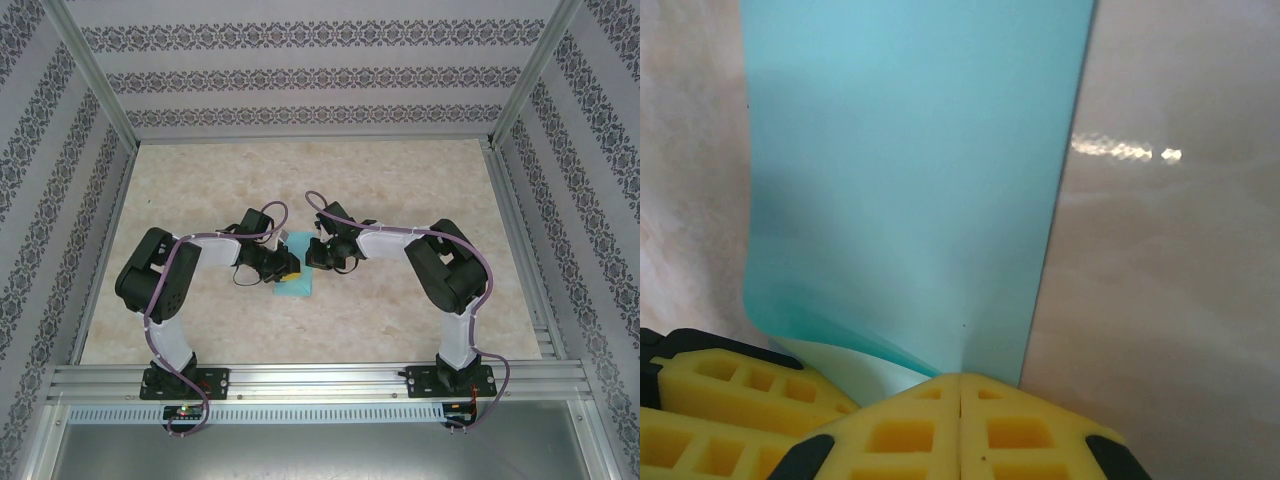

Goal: Fold a paper plane with a square sheet of paper (pick it up from the middle)
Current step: Fold the triangle a second time at the center of the table.

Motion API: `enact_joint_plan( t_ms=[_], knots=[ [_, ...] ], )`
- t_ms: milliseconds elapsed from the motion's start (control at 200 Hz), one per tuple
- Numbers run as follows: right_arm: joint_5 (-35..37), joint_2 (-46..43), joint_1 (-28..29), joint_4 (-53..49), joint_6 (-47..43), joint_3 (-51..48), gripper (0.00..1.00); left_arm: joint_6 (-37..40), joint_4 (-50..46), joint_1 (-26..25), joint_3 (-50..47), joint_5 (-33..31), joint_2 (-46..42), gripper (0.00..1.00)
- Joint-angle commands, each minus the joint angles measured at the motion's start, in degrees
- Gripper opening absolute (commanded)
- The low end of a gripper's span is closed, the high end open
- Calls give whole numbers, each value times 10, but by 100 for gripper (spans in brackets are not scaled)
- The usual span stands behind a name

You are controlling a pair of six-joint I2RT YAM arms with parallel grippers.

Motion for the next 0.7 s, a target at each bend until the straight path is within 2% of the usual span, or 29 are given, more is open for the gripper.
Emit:
enact_joint_plan(
  t_ms=[0, 160, 270, 694],
  knots=[
    [24, -13, -6, -14, -1, 5, 8, 15, -1, -7, 8, -2, 12, 18],
    [43, -42, -7, -25, 1, 3, 17, 18, -15, -7, 7, -15, 12, 17],
    [52, -62, -5, -26, 0, -1, 18, 16, -15, -7, 6, -19, 13, 17],
    [16, -15, 11, -14, -1, 10, 10, 14, -13, -7, 3, -21, 12, 16]
  ],
)
